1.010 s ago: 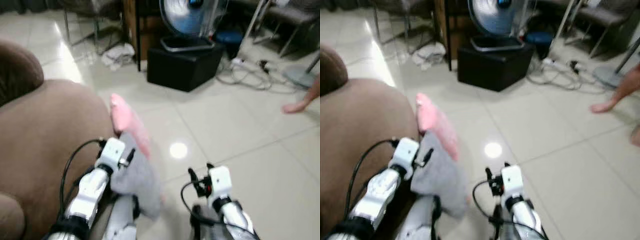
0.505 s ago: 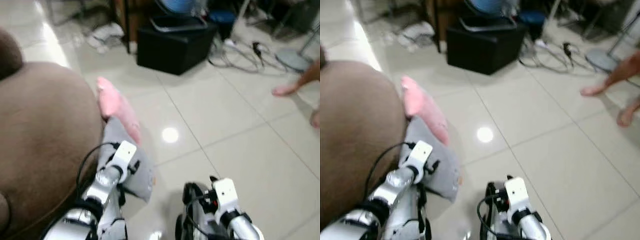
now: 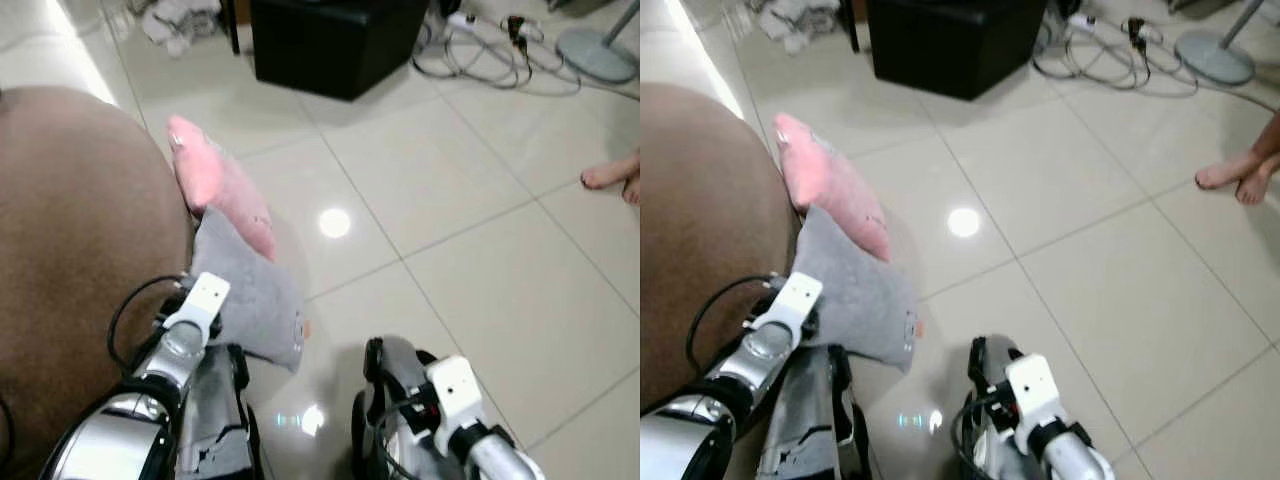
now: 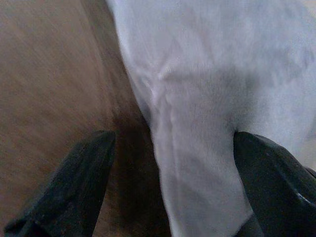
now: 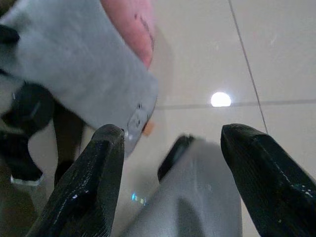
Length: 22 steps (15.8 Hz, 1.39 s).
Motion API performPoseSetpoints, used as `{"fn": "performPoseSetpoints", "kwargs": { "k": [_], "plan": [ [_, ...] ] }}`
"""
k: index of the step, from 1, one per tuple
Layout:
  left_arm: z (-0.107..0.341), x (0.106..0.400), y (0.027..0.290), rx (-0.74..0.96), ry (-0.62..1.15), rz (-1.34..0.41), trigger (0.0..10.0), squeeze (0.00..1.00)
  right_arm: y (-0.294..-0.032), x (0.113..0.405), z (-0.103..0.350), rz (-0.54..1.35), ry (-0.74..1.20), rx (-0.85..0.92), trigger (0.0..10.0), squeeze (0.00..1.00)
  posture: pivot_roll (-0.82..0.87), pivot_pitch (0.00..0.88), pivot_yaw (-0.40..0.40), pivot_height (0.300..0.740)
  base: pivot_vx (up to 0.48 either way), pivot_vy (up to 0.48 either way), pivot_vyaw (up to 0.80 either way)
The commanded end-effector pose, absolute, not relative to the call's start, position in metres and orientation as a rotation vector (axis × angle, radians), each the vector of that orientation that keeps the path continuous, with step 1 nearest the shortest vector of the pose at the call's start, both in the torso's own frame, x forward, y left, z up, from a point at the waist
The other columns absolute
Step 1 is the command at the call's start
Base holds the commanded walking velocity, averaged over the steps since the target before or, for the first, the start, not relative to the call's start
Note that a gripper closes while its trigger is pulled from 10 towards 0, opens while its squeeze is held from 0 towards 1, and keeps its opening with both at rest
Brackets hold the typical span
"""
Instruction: Move the pillow to the sofa from floor
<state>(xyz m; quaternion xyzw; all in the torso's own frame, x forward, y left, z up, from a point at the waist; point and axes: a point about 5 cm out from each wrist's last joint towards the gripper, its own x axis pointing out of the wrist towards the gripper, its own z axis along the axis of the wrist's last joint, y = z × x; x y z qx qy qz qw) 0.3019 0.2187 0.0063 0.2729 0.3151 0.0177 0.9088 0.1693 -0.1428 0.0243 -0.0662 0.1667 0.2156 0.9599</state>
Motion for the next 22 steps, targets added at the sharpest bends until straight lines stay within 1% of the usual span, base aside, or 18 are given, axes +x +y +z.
{"fn": "performPoseSetpoints", "kwargs": {
  "k": [1,3,5,6,8,10,11,12,22],
  "plan": [
    [-0.006,0.292,0.214,0.487,0.723,0.007,10.0,0.0,-0.147,0.165,0.025,0.436,0.359,-0.137,10.0,0.0,-0.1,0.337,-0.076,0.58,0.0,0.0,0.0],
    [-0.008,0.291,0.209,0.463,0.722,-0.014,10.0,0.0,-0.149,0.166,0.027,0.439,0.357,-0.142,10.0,0.0,-0.11,0.337,-0.08,0.58,0.0,0.0,0.0],
    [-0.008,0.293,0.201,0.317,0.726,-0.005,10.0,0.0,-0.147,0.168,0.031,0.452,0.354,-0.144,10.0,0.0,-0.11,0.342,-0.084,0.58,0.0,0.0,0.0],
    [-0.007,0.295,0.197,0.274,0.71,-0.016,10.0,0.0,-0.147,0.168,0.031,0.454,0.354,-0.144,10.0,0.0,-0.11,0.342,-0.084,0.58,0.0,0.0,0.0],
    [-0.005,0.298,0.189,0.268,0.692,-0.073,10.0,0.0,-0.147,0.168,0.031,0.457,0.359,-0.145,10.0,0.0,-0.11,0.341,-0.085,0.58,0.0,0.0,0.0],
    [-0.005,0.298,0.188,0.282,0.689,-0.081,10.0,0.0,-0.146,0.167,0.031,0.46,0.36,-0.144,10.0,0.0,-0.11,0.34,-0.086,0.58,0.0,0.0,0.0],
    [-0.005,0.298,0.188,0.289,0.689,-0.08,5.9,0.0,-0.145,0.167,0.031,0.463,0.36,-0.142,10.0,0.0,-0.11,0.34,-0.084,0.58,0.0,0.0,0.0],
    [-0.004,0.299,0.189,0.29,0.685,-0.073,0.0,0.0,-0.144,0.166,0.033,0.472,0.347,-0.136,10.0,0.0,-0.11,0.338,-0.082,0.58,0.0,0.0,0.0],
    [-0.003,0.301,0.183,0.238,0.674,-0.095,0.0,0.0,-0.142,0.168,0.035,0.495,0.326,-0.129,10.0,0.0,-0.1,0.329,-0.084,0.58,0.0,0.0,0.0]
  ]
}}
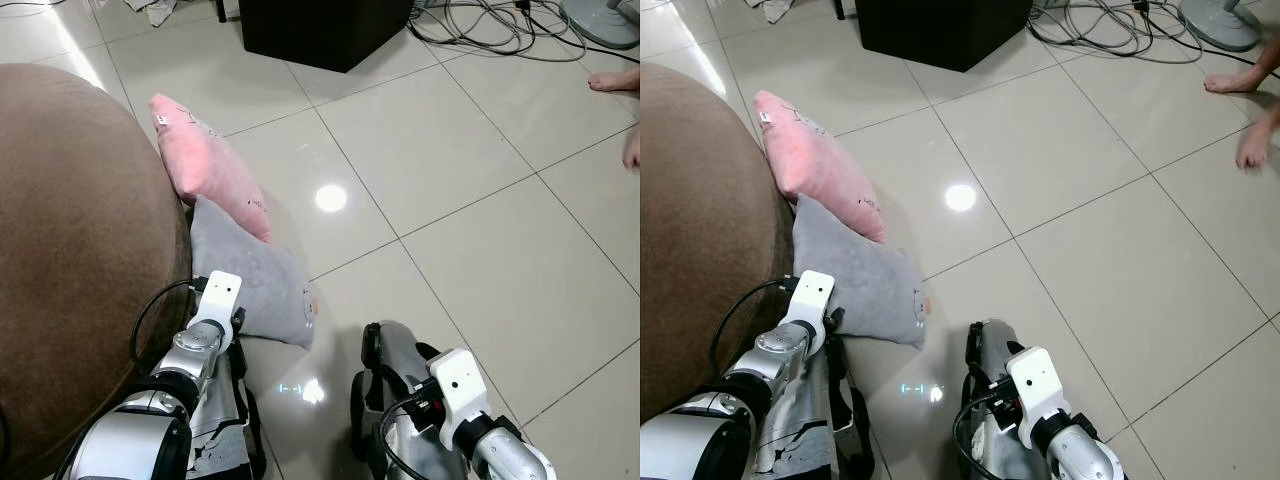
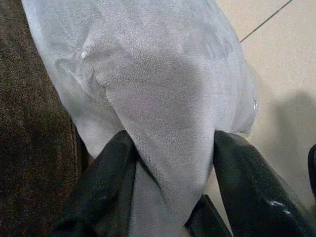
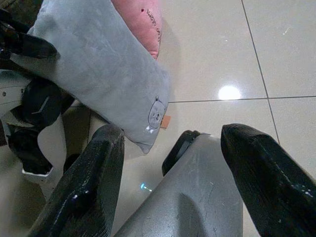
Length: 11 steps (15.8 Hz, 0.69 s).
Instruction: Move the pillow to the sofa from floor
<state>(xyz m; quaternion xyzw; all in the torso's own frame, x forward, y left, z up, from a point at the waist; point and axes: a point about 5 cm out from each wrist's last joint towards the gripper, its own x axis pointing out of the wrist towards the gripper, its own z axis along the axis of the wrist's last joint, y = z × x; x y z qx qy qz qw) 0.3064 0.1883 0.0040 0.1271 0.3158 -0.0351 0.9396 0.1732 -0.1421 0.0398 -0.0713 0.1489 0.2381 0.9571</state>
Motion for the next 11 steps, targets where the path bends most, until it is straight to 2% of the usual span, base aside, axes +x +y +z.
{"fn": "performPoseSetpoints", "kwargs": {
  "k": [1,3,5,6,11],
  "plan": [
    [-0.002,0.301,0.184,0.236,0.672,-0.097,0.0,0.0,-0.142,0.169,0.035,0.497,0.324,-0.127,10.0,0.0,-0.09,0.327,-0.084,0.58,0.0,0.0,0.0],
    [-0.001,0.302,0.184,0.227,0.67,-0.101,0.0,0.0,-0.136,0.171,0.039,0.541,0.292,-0.092,10.0,0.0,-0.08,0.317,-0.088,0.58,0.0,0.0,0.0],
    [-0.001,0.302,0.185,0.227,0.667,-0.102,0.0,0.0,-0.121,0.166,0.045,0.703,0.278,-0.031,10.0,0.0,-0.07,0.305,-0.09,0.58,0.0,0.0,0.0],
    [0.0,0.303,0.185,0.227,0.666,-0.102,0.0,0.0,-0.12,0.166,0.045,0.723,0.28,-0.037,10.0,0.0,-0.07,0.302,-0.091,0.58,0.0,0.0,0.0],
    [-0.002,0.303,0.168,0.24,0.669,-0.166,0.0,0.0,-0.139,0.177,0.045,0.671,0.273,-0.068,10.0,0.0,-0.07,0.275,-0.076,0.58,0.0,0.0,0.0]
  ]
}}
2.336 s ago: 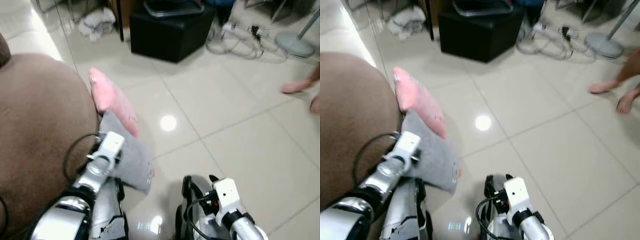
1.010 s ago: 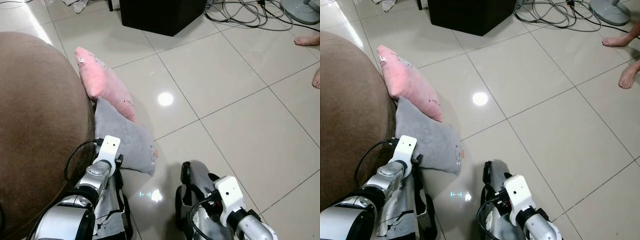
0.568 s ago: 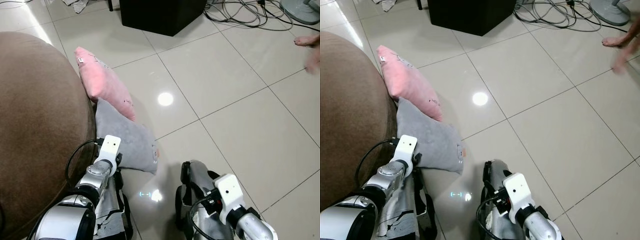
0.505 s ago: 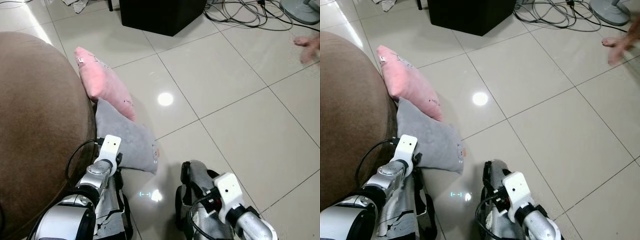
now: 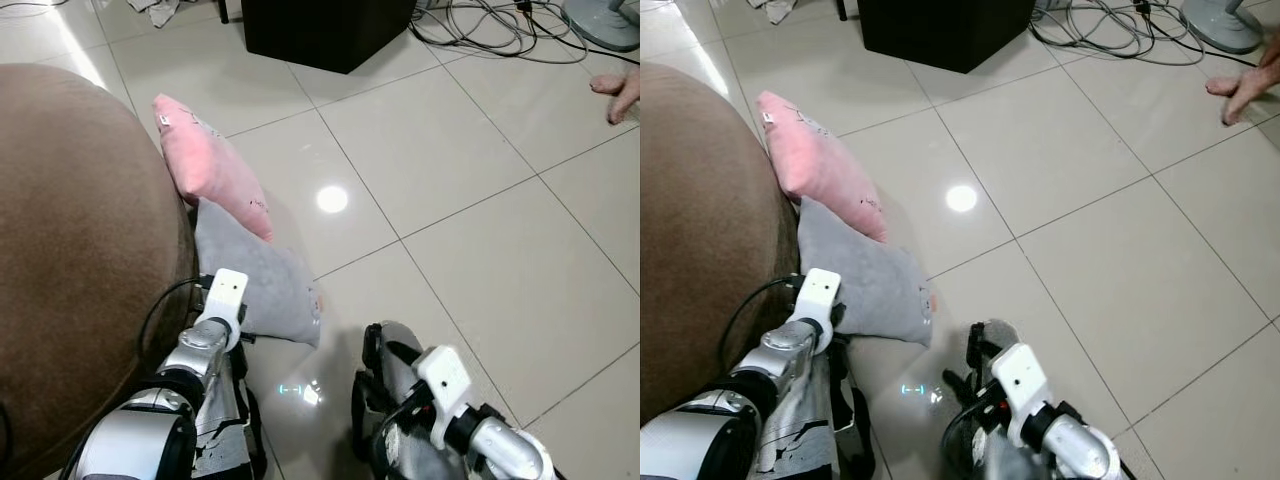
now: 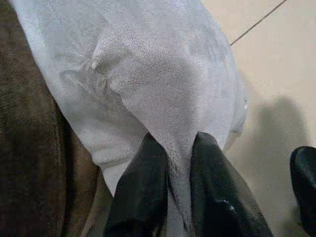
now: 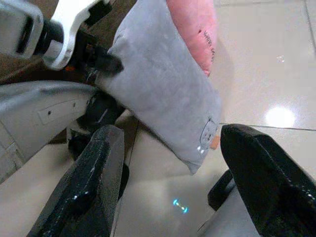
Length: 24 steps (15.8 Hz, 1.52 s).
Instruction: Move the pillow to the sofa from floor
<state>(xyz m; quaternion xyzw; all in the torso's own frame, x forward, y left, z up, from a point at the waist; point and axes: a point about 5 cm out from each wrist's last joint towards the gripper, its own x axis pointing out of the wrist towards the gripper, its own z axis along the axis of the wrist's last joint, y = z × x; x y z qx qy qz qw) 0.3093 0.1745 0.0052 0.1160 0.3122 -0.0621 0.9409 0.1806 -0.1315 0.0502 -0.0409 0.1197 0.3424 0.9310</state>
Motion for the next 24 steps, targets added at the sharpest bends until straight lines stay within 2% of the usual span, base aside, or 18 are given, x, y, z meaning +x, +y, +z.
{"fn": "performPoseSetpoints", "kwargs": {
  "k": [1,6,7,10,12,14,16,18,21,24],
  "plan": [
    [-0.002,0.304,0.165,0.248,0.669,-0.172,0.0,0.0,-0.143,0.18,0.044,0.644,0.269,-0.056,10.0,0.0,-0.06,0.279,-0.067,0.58,0.0,0.0,0.0],
    [0.004,0.31,0.164,0.22,0.646,-0.165,0.0,0.0,-0.148,0.185,0.045,0.614,0.253,-0.064,10.0,0.0,-0.06,0.267,-0.049,0.58,0.0,0.0,0.0],
    [0.008,0.313,0.163,0.195,0.627,-0.157,0.0,0.0,-0.149,0.185,0.043,0.608,0.255,-0.061,10.0,0.0,-0.05,0.236,-0.051,0.58,0.0,0.0,0.0],
    [0.022,0.325,0.155,0.073,0.544,-0.176,0.0,0.0,-0.151,0.188,0.038,0.556,0.243,-0.076,10.0,0.0,-0.02,0.217,-0.055,0.58,0.0,0.0,0.0],
    [0.033,0.33,0.149,0.031,0.457,-0.238,0.0,0.0,-0.154,0.193,0.033,0.423,0.209,-0.088,10.0,0.0,0.01,0.172,-0.047,0.58,0.0,0.0,0.0],
    [0.048,0.337,0.147,-0.007,0.362,-0.293,0.0,0.0,-0.151,0.193,0.034,0.354,0.183,-0.028,10.0,0.0,0.02,0.16,-0.03,0.58,0.0,0.0,0.0],
    [0.078,0.343,0.139,-0.026,0.196,-0.397,0.0,0.0,-0.153,0.195,0.034,0.255,0.146,-0.016,10.0,0.0,0.04,0.114,0.009,0.58,0.0,0.0,0.0],
    [0.115,0.343,0.127,0.004,0.013,-0.468,0.0,0.0,-0.167,0.19,0.03,0.152,0.147,-0.038,10.0,0.0,0.03,0.074,0.013,0.58,0.0,0.0,0.0],
    [0.165,0.34,0.127,-0.116,-0.172,-0.456,0.0,0.0,-0.181,0.184,0.034,0.05,0.146,-0.048,10.0,0.0,0.02,0.038,0.009,0.58,0.0,0.0,0.0],
    [0.138,0.313,0.144,-0.075,-0.126,-0.429,0.0,0.0,-0.185,0.191,0.055,0.007,0.088,-0.064,10.0,0.0,0.02,0.005,-0.027,0.59,0.0,0.0,0.0]
  ]
}}
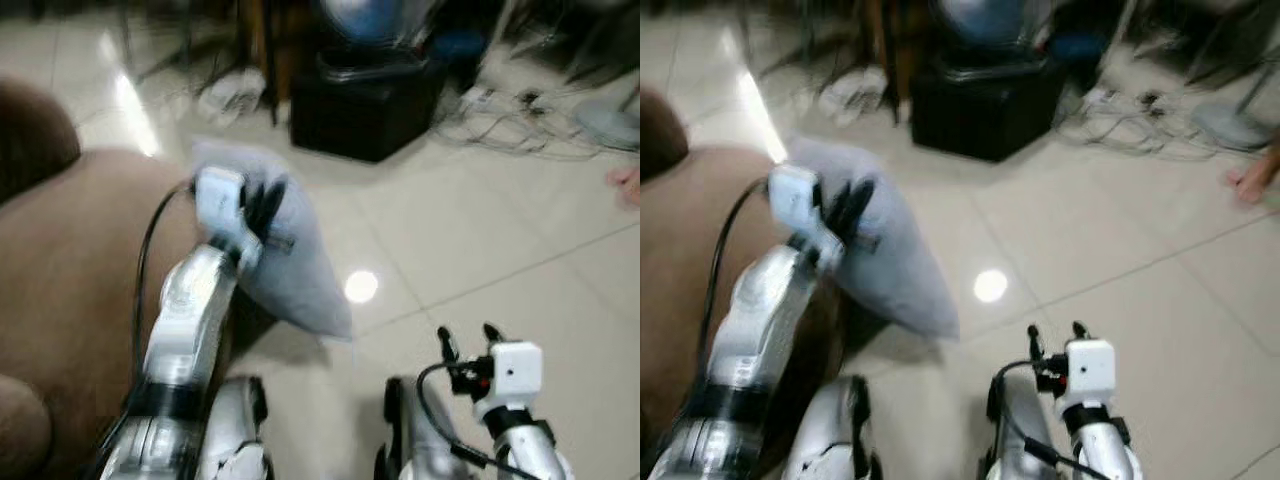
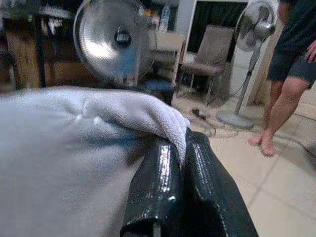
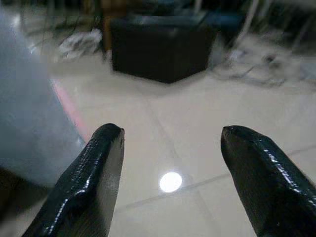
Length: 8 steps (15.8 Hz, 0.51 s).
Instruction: Move the pillow to the sofa from floor
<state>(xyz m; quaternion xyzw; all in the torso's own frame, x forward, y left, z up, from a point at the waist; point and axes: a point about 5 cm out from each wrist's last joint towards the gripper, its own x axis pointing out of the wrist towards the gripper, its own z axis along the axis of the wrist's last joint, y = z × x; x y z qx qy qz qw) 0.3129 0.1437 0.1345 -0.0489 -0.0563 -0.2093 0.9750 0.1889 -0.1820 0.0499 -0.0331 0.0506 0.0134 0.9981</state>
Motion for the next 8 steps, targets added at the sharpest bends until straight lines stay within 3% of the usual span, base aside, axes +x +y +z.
{"fn": "performPoseSetpoints", "kwargs": {
  "k": [1,5,8],
  "plan": [
    [0.133,0.305,0.148,-0.073,-0.114,-0.415,0.0,0.0,-0.183,0.198,0.061,-0.014,0.06,-0.051,10.0,0.0,0.03,0.007,-0.044,0.6,0.0,0.0,0.0],
    [0.128,0.293,0.149,-0.075,-0.063,-0.409,0.0,0.0,-0.157,0.225,0.087,0.022,-0.04,-0.011,10.0,0.0,0.05,0.014,-0.04,0.63,0.0,0.0,0.0],
    [0.124,0.289,0.148,-0.054,-0.038,-0.431,0.0,0.0,-0.16,0.224,0.075,0.071,0.011,-0.065,10.0,0.0,0.06,0.002,-0.081,0.66,0.0,0.0,0.0]
  ]
}}
